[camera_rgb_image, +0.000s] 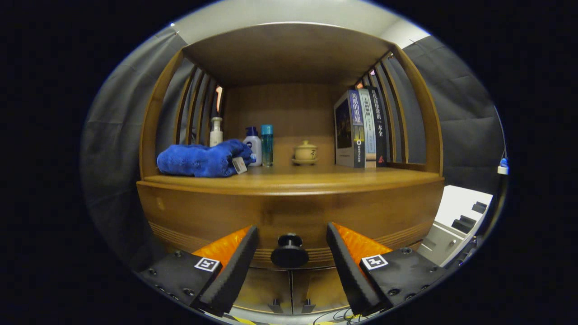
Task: Pull open the drawer, take out the items inside it, and place them on the countertop above the cabinet.
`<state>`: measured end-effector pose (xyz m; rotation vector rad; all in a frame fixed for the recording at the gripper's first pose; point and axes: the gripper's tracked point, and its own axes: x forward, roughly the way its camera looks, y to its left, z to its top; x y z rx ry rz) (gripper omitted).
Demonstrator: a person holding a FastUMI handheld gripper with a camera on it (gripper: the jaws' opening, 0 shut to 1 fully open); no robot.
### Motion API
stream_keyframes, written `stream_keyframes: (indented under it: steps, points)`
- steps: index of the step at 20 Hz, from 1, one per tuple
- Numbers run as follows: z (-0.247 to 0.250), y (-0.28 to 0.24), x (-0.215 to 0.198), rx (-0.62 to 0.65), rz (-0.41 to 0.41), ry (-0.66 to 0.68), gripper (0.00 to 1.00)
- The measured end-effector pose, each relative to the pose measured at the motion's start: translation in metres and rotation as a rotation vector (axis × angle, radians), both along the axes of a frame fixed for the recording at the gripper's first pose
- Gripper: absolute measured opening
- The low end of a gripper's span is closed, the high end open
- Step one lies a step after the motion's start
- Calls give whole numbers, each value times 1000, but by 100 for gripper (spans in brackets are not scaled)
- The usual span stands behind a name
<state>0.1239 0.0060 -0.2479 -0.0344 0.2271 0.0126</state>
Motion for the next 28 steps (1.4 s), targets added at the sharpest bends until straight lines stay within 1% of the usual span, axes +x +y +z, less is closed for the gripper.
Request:
stream_keyframes:
  steps: [4,5,6,8,14,17,21,26,28]
  points:
    - [-14,1,1,-27,5,14,97]
    - [-16,2,1,-29,5,18,92]
    - [-18,4,2,-23,13,25,89]
    - [-18,2,1,-16,-1,19,84]
    - [-15,1,4,13,-1,13,51]
    - [-16,2,4,6,7,24,40]
    - [-17,2,0,25,8,53,40]
    - [-13,0,-27,19,9,58,40]
    - [-10,-2,-44,25,-6,67,40]
